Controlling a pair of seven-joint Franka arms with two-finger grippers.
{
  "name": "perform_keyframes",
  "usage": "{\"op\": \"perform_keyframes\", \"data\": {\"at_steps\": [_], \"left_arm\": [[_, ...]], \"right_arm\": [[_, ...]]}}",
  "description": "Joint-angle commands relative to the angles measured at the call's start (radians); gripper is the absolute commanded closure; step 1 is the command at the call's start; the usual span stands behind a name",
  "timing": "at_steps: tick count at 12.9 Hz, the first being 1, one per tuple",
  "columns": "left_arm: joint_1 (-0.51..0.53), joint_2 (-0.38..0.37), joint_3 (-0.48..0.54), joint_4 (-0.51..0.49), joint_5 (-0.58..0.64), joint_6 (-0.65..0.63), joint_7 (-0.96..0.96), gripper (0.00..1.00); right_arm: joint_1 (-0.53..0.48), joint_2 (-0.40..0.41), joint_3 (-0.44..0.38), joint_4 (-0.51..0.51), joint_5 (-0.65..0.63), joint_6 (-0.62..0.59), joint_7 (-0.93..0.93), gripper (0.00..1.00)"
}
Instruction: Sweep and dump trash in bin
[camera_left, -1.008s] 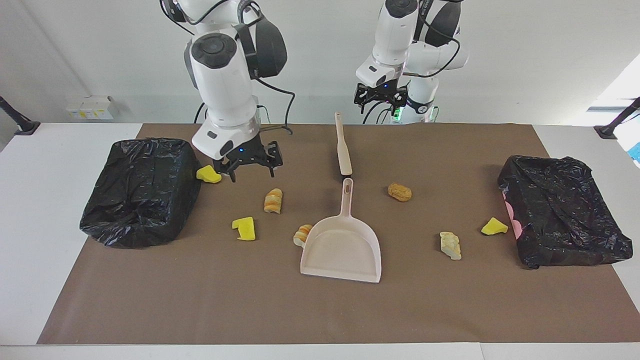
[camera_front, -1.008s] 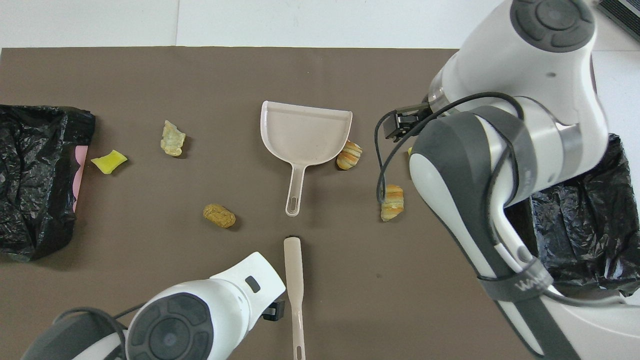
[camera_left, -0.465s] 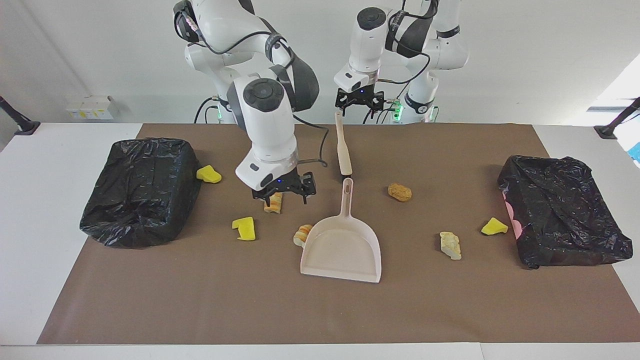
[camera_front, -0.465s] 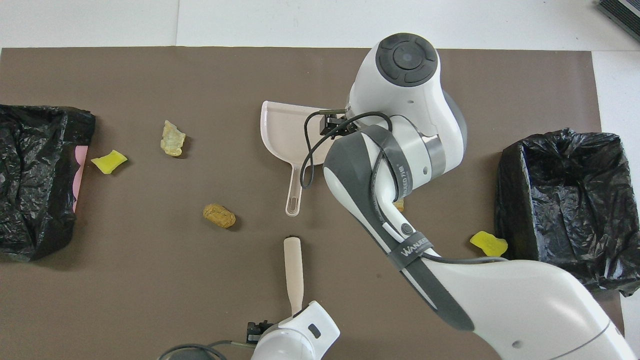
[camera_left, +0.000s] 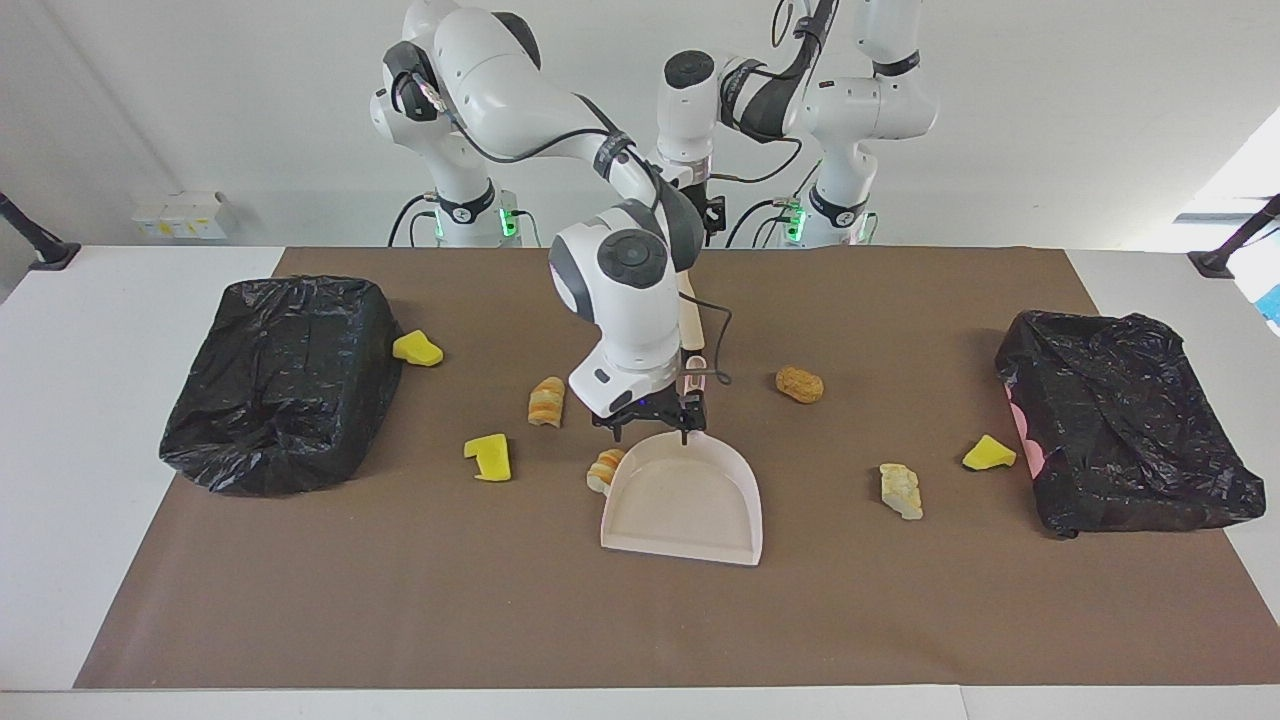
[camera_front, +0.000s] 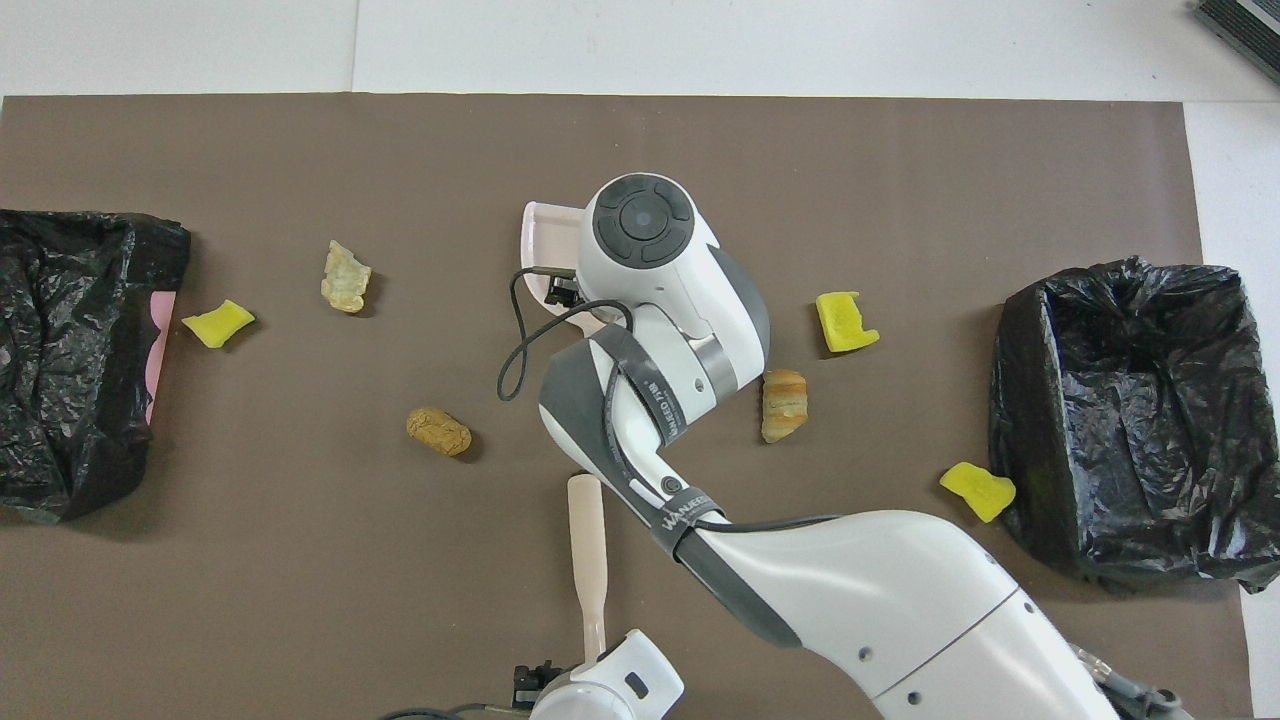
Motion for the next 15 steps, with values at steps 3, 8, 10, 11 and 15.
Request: {"op": "perform_keyframes", "data": {"at_steps": [3,8,10,11,15], "left_arm": [[0.033,0.045,-0.004,-0.01,-0.02,0.036,0.026,0.13],[0.034,0.063,-0.004,-0.008,-0.02,0.029,0.035,0.58],[0.036,0.068,-0.002,0.001,-0.02,0.016,0.041,0.84],[0.036,0.068,-0.001,0.004,-0.019,0.016,0.037,0.96],[0.025,0.046,0.051,0.021,-0.006,-0.064,0.053,1.0]], "right_arm": [[0.027,-0.014,0.005,-0.009,-0.013,0.001,0.058,0.0],[0.035,-0.074,0.008,-0.118,-0.024,0.003,0.064,0.16],[0.033,-0.083,0.011,-0.132,-0.024,-0.002,0.05,0.55],[0.033,-0.085,0.013,-0.134,-0.023,-0.005,0.05,0.59],[0.021,-0.1,0.013,-0.145,0.025,-0.017,-0.017,1.0]]}}
